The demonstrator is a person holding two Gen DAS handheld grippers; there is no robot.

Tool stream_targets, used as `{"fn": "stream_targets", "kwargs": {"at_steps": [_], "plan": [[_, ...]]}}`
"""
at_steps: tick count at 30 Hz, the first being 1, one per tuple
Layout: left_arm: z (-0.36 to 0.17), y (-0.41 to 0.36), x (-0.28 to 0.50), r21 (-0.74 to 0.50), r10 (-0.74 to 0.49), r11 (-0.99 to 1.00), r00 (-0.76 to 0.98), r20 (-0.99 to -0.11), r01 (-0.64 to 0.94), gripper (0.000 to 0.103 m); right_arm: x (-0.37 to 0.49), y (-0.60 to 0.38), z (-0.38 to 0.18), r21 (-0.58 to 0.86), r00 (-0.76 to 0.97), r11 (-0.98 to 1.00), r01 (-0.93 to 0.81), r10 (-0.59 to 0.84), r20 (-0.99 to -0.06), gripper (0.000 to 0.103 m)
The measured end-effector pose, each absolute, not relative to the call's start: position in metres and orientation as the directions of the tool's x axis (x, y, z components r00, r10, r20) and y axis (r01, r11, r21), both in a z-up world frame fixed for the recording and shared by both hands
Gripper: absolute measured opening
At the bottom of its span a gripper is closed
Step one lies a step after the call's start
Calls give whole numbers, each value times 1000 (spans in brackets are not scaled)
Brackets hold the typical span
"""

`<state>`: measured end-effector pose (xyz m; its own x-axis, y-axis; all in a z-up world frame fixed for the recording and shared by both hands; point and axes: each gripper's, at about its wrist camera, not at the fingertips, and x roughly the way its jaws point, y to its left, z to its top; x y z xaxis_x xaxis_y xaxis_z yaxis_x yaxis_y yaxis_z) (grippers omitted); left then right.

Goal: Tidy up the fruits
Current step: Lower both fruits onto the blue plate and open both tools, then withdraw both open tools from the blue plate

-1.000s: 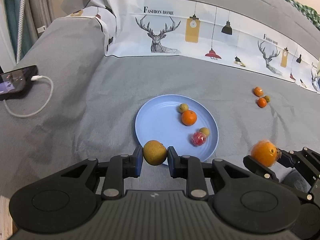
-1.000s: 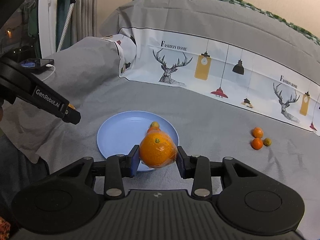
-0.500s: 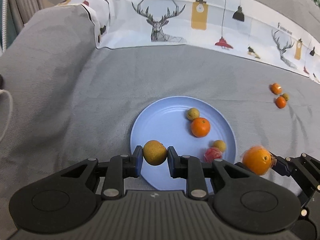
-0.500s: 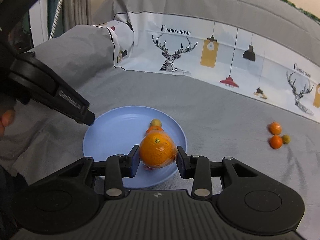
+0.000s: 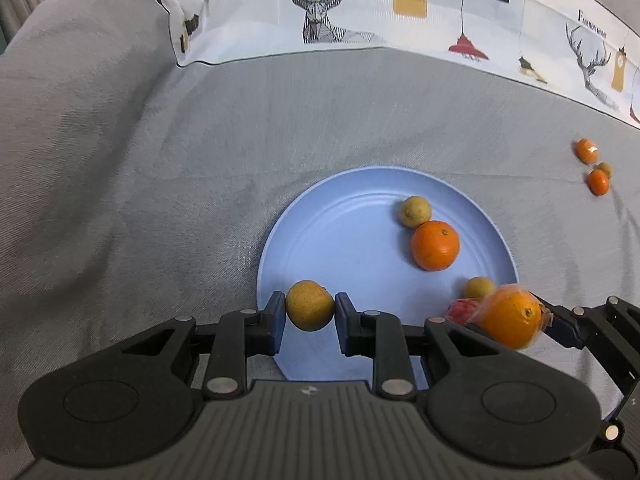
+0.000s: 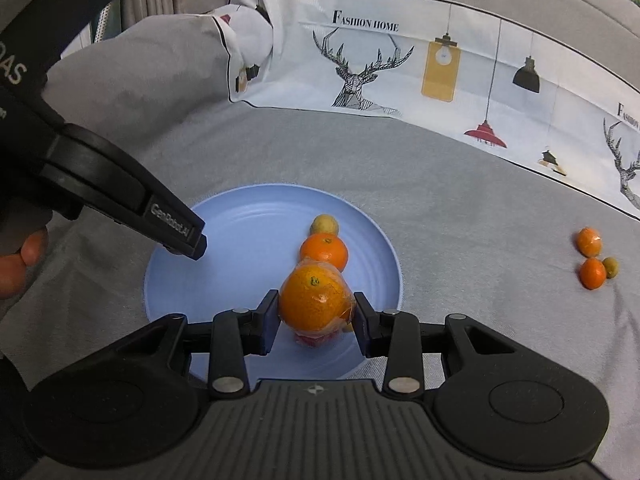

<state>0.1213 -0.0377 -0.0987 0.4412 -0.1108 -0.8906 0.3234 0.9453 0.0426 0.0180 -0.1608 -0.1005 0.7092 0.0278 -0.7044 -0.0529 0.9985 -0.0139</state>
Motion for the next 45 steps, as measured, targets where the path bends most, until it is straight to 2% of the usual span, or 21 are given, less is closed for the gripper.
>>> {"fn": "stream_targets", "kwargs": {"at_steps": [1, 3, 4, 5, 7, 11, 14, 18, 22, 33, 45], "plan": [[-99, -38, 123, 37, -116, 946, 441, -890, 323, 42, 20, -160, -101, -13, 708, 998, -59, 33, -706, 40], [-95, -38, 125, 25, -132, 947, 460, -878, 320, 94, 26, -160, -101, -5, 704, 997, -76, 50, -708, 43], [-89, -37, 123, 23, -138, 951, 490, -861, 309, 102, 29, -160, -99, -8, 701, 996, -85, 53, -712, 55], [-84, -35, 120, 24, -140, 955, 519, -843, 297, 103, 31, -159, -97, -17, 695, 995, -93, 53, -717, 70], [-75, -34, 113, 21, -153, 953, 544, -825, 301, 103, 28, -158, -89, -26, 705, 996, -91, 46, -707, 85], [-64, -26, 94, 41, -122, 955, 517, -847, 292, 103, 8, -153, -76, -25, 701, 995, -99, 52, -711, 96], [-57, -11, 72, 57, -94, 961, 512, -854, 271, 103, -16, -151, -67, -4, 683, 996, -86, 56, -728, 101], [-51, 11, 39, 88, -37, 970, 497, -867, 227, 103, -51, -151, -54, 48, 672, 997, -52, 71, -737, 102], [-44, 27, 14, 85, -12, 981, 495, -869, 174, 103, -77, -149, -39, 35, 704, 999, -7, 29, -709, 102], [-7, 17, -32, 74, -68, 973, 572, -817, 221, 103, -121, -145, -8, 22, 780, 999, 26, -7, -626, 102], [6, 17, -47, 83, -71, 972, 606, -792, 222, 103, -137, -140, 3, 13, 804, 1000, 25, -12, -594, 102]]}}
